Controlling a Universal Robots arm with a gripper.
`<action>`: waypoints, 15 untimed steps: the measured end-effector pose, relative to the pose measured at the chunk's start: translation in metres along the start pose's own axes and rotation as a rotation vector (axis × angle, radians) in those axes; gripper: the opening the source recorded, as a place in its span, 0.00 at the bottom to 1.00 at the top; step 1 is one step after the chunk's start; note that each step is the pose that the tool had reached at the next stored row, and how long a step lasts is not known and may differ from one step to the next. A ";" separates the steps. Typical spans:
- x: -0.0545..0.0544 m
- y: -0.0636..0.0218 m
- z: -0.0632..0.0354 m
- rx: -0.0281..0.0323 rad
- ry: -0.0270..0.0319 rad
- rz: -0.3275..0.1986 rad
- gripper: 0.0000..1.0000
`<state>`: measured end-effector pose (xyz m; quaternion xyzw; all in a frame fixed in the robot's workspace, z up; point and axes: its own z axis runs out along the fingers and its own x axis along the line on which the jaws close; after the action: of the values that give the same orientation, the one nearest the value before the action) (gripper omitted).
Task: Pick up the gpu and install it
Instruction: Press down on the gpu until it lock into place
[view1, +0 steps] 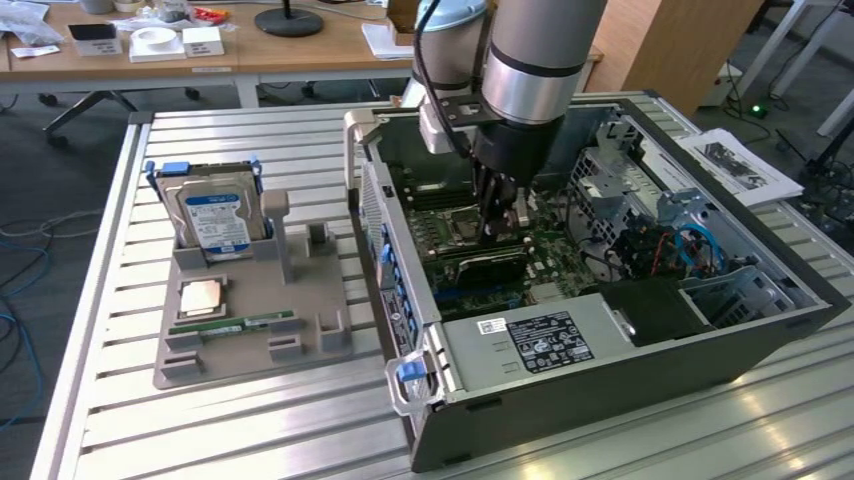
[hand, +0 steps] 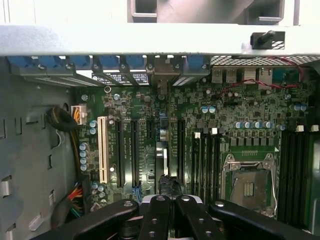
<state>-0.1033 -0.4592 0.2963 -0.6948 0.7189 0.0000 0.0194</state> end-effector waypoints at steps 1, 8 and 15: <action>0.000 0.0001 0.0015 -0.0001 0.0001 0.000 0.11; 0.000 0.0005 0.0088 0.0000 0.0000 0.000 0.11; 0.000 0.0008 0.0141 0.0000 -0.0001 0.000 0.11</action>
<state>-0.1037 -0.4592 0.2822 -0.6948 0.7189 0.0001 0.0194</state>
